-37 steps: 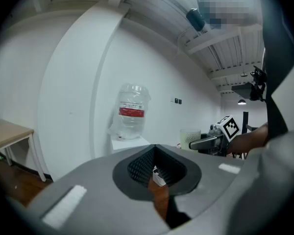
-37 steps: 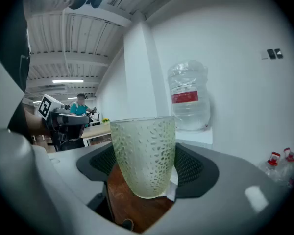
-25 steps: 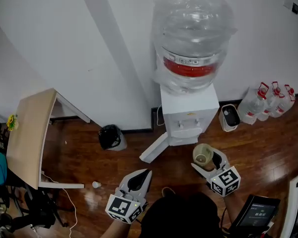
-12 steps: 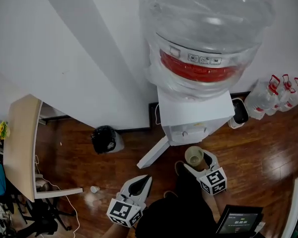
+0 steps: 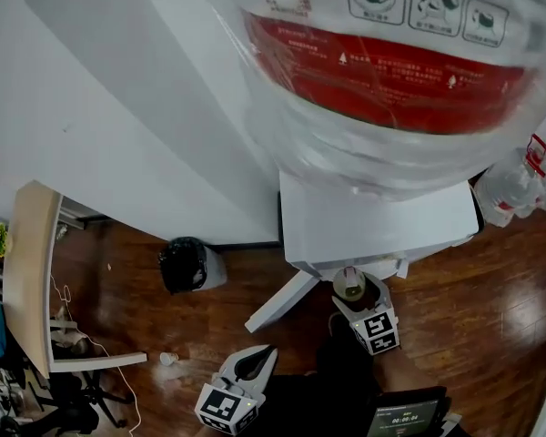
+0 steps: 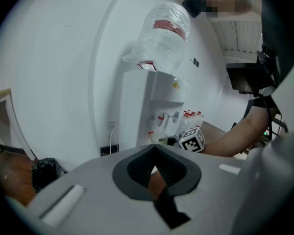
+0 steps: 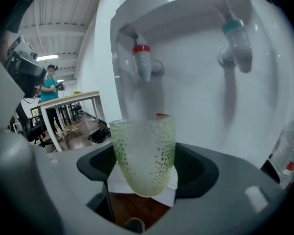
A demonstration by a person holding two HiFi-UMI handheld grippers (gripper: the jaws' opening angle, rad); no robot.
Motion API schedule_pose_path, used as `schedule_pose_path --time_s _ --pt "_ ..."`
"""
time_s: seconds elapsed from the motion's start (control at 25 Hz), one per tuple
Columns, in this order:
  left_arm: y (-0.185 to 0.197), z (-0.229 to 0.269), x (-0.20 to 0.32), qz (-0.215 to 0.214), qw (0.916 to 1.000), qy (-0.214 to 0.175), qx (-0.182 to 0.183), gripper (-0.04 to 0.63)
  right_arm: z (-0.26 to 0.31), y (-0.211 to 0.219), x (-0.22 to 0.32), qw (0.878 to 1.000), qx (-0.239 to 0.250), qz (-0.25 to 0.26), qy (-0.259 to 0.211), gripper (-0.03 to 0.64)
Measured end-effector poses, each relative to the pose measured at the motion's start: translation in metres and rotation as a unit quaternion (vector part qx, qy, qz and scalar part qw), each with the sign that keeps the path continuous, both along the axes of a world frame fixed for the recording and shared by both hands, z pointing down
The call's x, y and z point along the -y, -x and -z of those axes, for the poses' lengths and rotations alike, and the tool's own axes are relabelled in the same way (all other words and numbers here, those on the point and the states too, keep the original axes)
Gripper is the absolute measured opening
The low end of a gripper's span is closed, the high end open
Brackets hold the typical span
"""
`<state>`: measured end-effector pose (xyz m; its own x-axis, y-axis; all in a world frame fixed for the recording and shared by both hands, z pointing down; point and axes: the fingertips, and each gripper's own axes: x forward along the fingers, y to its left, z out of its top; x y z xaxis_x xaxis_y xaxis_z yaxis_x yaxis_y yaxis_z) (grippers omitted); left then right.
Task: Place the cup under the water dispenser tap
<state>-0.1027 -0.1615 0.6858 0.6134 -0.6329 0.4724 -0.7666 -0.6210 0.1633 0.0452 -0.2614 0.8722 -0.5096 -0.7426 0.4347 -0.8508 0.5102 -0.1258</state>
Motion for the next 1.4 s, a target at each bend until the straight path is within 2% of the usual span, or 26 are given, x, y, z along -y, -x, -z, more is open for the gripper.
schedule_pose_path --time_s 0.16,0.36,0.56,0.8,0.84,0.92,1.0,1.16,1.28,1.4 --pt "-0.007 -0.003 -0.003 -0.004 0.9994 -0.018 -0.028 0.057 -0.016 0.012 0.010 0.999 -0.010 -0.001 -0.034 0.360" --pt "-0.006 -0.018 -0.009 -0.025 0.9997 -0.002 -0.008 0.057 -0.029 0.005 0.023 0.999 0.008 -0.033 -0.037 0.359" --pt "-0.003 -0.021 -0.009 -0.006 0.9996 0.018 -0.019 0.057 -0.036 0.009 0.023 0.999 0.006 -0.027 -0.019 0.359" --pt "-0.006 -0.010 -0.015 -0.009 0.9992 0.022 -0.033 0.058 -0.049 0.012 0.025 0.999 -0.003 -0.032 0.020 0.360" --pt "-0.003 -0.009 -0.016 -0.004 0.9992 0.024 -0.033 0.058 -0.053 0.012 0.025 0.999 -0.002 -0.034 0.031 0.368" --pt "0.000 -0.006 -0.019 0.006 0.9991 0.026 -0.033 0.058 -0.054 0.008 0.022 0.998 -0.002 -0.039 0.044 0.457" --pt "0.004 -0.001 -0.022 0.014 0.9989 0.030 -0.032 0.058 -0.047 0.001 0.013 0.998 -0.004 -0.043 0.054 0.457" --pt "0.017 0.050 -0.026 0.051 0.9968 0.033 -0.052 0.058 0.005 -0.016 -0.030 0.995 -0.008 -0.049 0.085 0.445" --pt "0.017 0.104 -0.039 0.036 0.9971 0.014 -0.066 0.058 0.078 -0.027 -0.067 0.996 -0.028 -0.035 0.080 0.400" --pt "0.017 0.153 -0.061 0.021 0.9966 -0.002 -0.080 0.058 0.158 -0.025 -0.107 0.997 -0.031 -0.005 0.074 0.386"
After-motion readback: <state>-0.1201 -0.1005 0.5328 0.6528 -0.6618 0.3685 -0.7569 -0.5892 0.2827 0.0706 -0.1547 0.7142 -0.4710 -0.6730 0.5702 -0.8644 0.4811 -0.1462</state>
